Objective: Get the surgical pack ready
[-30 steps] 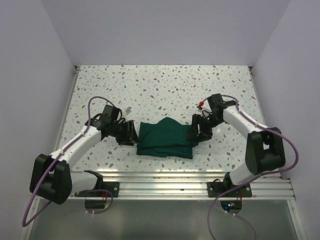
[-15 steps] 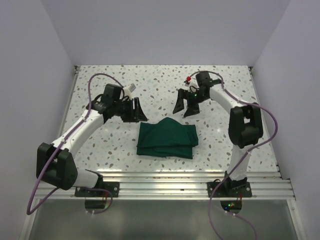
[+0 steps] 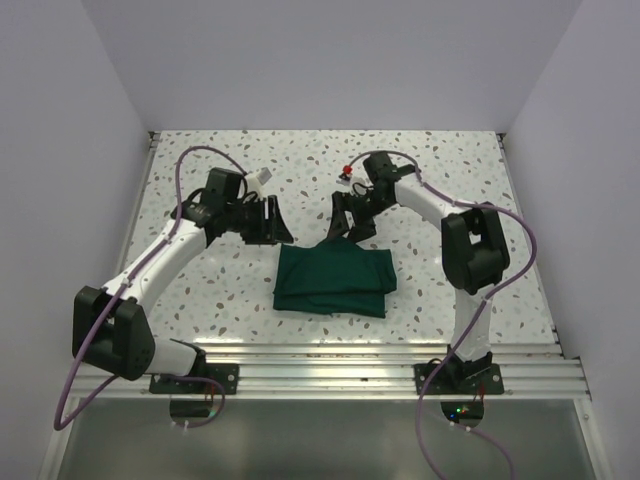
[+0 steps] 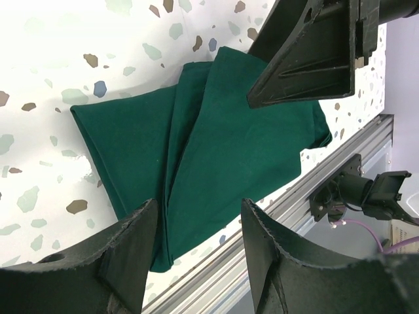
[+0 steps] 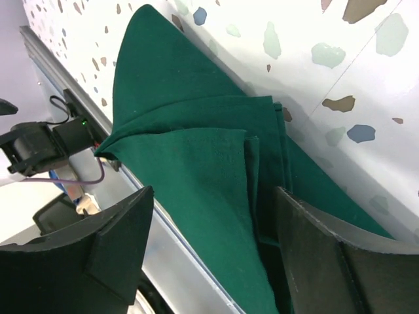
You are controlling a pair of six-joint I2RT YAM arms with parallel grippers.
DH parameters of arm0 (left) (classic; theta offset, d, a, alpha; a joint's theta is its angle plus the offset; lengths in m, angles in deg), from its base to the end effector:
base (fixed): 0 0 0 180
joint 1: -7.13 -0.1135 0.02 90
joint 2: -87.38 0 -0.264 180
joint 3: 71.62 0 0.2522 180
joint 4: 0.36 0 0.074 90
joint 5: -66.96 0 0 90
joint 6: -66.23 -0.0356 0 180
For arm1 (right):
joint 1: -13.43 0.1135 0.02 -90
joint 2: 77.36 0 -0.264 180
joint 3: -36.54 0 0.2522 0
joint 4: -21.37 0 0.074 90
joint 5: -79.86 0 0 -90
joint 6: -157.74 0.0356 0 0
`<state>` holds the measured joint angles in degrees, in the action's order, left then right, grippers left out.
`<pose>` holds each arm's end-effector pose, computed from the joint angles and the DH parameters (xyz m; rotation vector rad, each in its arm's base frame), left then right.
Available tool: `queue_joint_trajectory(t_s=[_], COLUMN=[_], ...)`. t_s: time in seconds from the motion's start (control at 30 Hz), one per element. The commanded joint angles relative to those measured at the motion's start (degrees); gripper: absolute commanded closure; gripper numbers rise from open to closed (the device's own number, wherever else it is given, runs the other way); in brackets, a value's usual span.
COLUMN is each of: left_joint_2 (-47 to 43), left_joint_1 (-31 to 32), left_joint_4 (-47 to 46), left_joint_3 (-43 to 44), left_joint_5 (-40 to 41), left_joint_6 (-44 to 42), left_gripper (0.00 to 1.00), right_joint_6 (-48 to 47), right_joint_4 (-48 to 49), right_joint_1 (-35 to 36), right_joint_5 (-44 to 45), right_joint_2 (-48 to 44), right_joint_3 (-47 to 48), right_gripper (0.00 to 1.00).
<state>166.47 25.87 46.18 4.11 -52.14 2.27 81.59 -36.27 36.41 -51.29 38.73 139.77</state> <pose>0.2686 -0.1094 0.2775 0.0778 2.5289 -0.9546 0.3735 0.1838 0.1994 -0.4065 2.8019 1.1596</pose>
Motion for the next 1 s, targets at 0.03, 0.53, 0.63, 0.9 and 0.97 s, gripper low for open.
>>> queue_joint_trajectory(t_s=[0.03,0.53,0.63,0.9,0.97], left_joint_2=[-1.75,-0.52,-1.22,-2.88,-3.59], left_joint_1=[-1.16,-2.75,-2.83,-2.92,-2.92], left_joint_4=[0.27,1.76,1.59,0.98,0.97], left_joint_3=[-0.19,0.08,-0.98,-5.19,-5.9], left_joint_5=[-1.75,3.0,4.23,4.23,4.23], left_joint_6=[-1.7,0.76,1.82,5.16,5.77], left_gripper=[0.43,0.46,0.47,0.48,0.49], right_joint_6=[-1.28,-0.84,-0.92,1.0,1.97], right_joint_4=[-0.59,-9.11,-10.43,-8.16,-6.66], right_joint_1=[0.04,7.16,9.97,15.68,17.44], right_joint_5=[-2.54,-4.56,-3.86,-3.51,-3.33], right_joint_2=[-2.18,-14.38,-18.0,-28.46,-30.39], right_joint_3=[-0.52,-5.97,-10.27,-24.51,-27.75], right_gripper=[0.29,1.0,1.0,1.0,1.0])
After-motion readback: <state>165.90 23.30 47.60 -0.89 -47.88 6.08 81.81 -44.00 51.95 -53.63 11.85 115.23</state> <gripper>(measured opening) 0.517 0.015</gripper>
